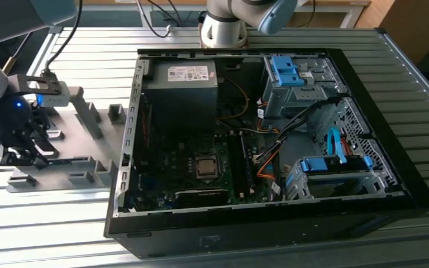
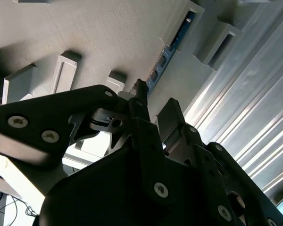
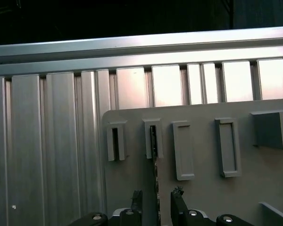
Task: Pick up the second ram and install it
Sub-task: 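Pick up the second ram and move it above second insertion slot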
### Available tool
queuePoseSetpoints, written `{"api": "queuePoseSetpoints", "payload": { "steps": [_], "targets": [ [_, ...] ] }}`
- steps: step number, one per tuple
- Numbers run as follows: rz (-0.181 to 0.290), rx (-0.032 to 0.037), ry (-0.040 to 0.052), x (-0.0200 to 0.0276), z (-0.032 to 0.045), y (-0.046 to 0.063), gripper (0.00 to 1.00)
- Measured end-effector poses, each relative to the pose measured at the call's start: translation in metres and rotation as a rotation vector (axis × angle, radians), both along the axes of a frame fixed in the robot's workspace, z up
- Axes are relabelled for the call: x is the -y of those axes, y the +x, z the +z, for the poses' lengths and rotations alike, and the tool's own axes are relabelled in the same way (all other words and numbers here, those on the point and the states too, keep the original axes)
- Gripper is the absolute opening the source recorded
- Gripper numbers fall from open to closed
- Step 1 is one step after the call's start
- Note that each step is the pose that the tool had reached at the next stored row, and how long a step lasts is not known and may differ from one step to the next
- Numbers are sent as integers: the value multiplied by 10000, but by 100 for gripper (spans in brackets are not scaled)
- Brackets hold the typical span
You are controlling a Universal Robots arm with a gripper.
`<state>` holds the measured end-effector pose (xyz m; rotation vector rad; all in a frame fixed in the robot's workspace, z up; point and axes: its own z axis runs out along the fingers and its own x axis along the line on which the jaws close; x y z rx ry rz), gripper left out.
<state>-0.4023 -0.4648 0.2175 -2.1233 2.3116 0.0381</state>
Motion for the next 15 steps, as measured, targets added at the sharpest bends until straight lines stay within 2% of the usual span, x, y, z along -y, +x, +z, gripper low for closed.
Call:
{"api": "queuePoseSetpoints", "payload": {
  "steps": [10, 15],
  "targets": [
    [40, -1, 6, 6, -99, -3, 37],
    [55, 11, 7, 7, -114, -4, 37]
  ]
}}
